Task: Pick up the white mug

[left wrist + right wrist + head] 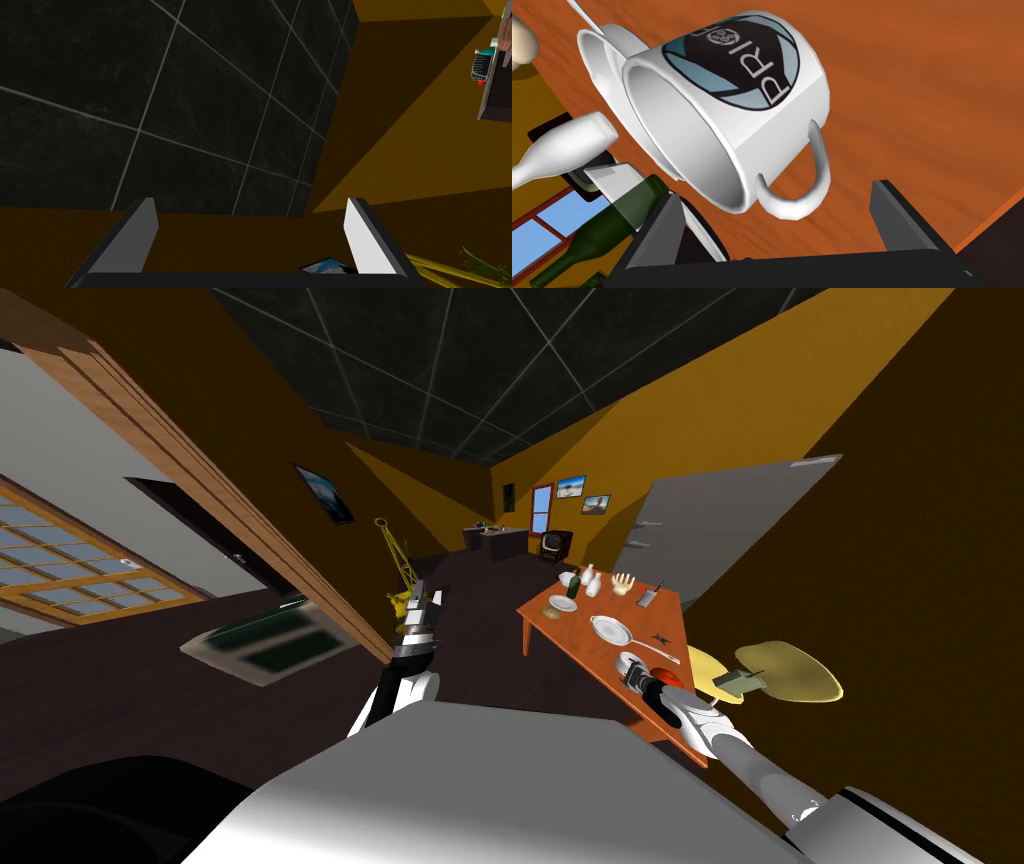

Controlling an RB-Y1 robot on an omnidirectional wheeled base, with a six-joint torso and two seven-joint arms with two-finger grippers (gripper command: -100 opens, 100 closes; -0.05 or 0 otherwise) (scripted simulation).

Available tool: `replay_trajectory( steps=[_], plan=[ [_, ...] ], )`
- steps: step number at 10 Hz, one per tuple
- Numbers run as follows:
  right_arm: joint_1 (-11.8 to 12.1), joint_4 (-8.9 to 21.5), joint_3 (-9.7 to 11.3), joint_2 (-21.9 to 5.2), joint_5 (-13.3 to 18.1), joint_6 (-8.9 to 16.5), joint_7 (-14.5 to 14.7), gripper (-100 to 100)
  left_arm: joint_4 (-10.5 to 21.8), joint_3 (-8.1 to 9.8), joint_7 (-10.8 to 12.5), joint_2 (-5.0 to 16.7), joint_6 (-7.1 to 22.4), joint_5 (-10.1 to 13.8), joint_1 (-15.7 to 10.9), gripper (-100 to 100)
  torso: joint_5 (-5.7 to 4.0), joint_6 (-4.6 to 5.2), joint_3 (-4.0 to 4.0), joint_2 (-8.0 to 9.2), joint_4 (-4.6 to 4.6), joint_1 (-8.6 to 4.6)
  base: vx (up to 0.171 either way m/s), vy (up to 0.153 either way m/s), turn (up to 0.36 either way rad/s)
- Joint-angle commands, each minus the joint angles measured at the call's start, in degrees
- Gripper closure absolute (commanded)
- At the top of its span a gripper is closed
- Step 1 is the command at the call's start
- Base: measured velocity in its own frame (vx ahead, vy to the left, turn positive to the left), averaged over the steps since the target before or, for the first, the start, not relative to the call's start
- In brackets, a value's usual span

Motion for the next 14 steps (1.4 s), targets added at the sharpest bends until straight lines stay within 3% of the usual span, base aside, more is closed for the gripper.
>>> replay_trajectory(
  steps=[1,3,5,6,10,11,12,14],
  plan=[
    [-0.8,1.9,-0.4,1.2,-0.3,1.4,-0.4,-100,0.0,0.0,0.0,0.0,0.0,0.0,0.0,0,0.0,0.0,0.0,0.0,0.0,0.0,-0.07,-0.089,0.338],
    [-1.9,4.7,-0.9,2.8,-0.7,3.2,-0.9,-100,0.0,0.01,0.0,0.0,0.0,0.0,0.0,0,-0.07,0.02,0.18,0.32,0.06,-0.32,-0.126,-0.117,0.33],
    [-1.9,4.7,-0.9,2.9,-0.7,3.3,-0.9,-100,0.0,0.01,0.0,0.0,0.0,0.0,0.0,0,-0.06,0.07,0.19,0.32,0.07,-0.24,-0.073,-0.053,0.096],
    [-2.0,4.8,-0.9,2.9,-0.7,3.4,-0.9,100,0.0,0.01,0.0,0.0,0.0,0.0,0.0,0,-0.03,0.09,0.09,0.14,0.04,-0.09,-0.009,-0.006,-0.004],
    [-2.0,4.8,-1.0,3.0,-0.8,3.4,-1.0,100,0.0,0.01,0.0,0.0,0.0,0.0,0.0,0,0.06,0.02,-0.06,-0.1,-0.03,0.11,0.0,0.0,0.0],
    [-2.0,4.8,-1.0,3.0,-0.8,3.4,-1.0,0,0.0,0.01,0.0,0.0,0.0,0.0,0.0,0,0.07,0.01,-0.06,-0.11,-0.03,0.12,0.0,0.0,0.0],
    [-1.6,4.0,-0.8,2.4,-0.6,2.7,-0.7,100,0.0,0.01,0.0,0.0,0.0,0.0,0.0,0,0.07,0.01,-0.06,-0.11,-0.03,0.12,0.059,0.044,-0.205],
    [-0.5,1.3,-0.3,0.8,-0.2,0.9,-0.2,100,0.0,0.01,0.0,0.0,0.0,0.0,0.0,0,0.17,0.12,-0.24,-0.43,-0.11,0.41,0.117,0.093,-0.343]
  ],
)
